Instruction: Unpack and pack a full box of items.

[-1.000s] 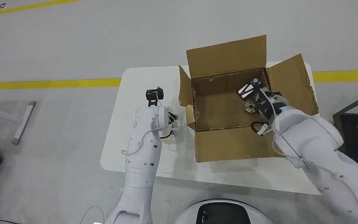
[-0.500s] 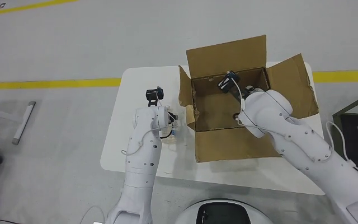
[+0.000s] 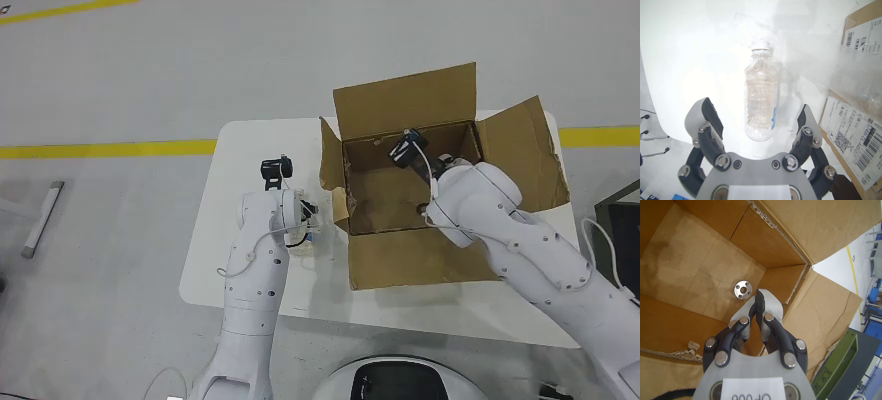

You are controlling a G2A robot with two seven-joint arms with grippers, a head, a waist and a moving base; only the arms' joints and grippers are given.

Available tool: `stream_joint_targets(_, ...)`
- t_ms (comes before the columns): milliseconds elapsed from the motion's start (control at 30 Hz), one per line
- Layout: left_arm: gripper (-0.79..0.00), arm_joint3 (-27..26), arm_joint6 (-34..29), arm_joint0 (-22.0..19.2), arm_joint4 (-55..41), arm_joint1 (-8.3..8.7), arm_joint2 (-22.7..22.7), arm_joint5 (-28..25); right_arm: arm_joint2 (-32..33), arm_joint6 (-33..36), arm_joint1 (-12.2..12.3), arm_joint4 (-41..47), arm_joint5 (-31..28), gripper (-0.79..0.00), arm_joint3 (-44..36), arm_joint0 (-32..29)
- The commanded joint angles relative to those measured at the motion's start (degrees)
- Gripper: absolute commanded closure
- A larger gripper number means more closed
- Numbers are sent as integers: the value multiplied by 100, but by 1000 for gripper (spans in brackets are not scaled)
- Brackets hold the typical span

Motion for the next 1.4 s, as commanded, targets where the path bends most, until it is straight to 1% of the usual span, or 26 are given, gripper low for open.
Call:
stream_joint_targets(0,-785,0,0,0,0,0,0,0,-53,4,-41,-2,-81,0,147,55)
stream_joint_targets(233,-785,0,0,0,0,0,0,0,-639,485,-327,-102,-17,-6,863,459)
stream_joint_targets(267,-785,0,0,0,0,0,0,0,-717,556,-373,-47,-40,-92,1017,506)
stream_joint_targets(333,-785,0,0,0,0,0,0,0,-831,591,-458,-20,-30,-219,1309,619)
stream_joint_targets(467,-785,0,0,0,0,0,0,0,-984,591,-613,26,70,-277,1886,790)
stream_joint_targets(733,-785,0,0,0,0,0,0,0,-1151,591,-865,178,122,-277,2578,968)
stream_joint_targets(900,-785,0,0,0,0,0,0,0,-1245,591,-1005,187,107,-302,2916,1059)
stream_joint_targets(1133,-785,0,0,0,0,0,0,0,-1230,474,-1172,326,111,-305,3397,1151)
stream_joint_targets(1367,-785,0,0,0,0,0,0,0,-1274,429,-1328,253,101,-317,3826,1272)
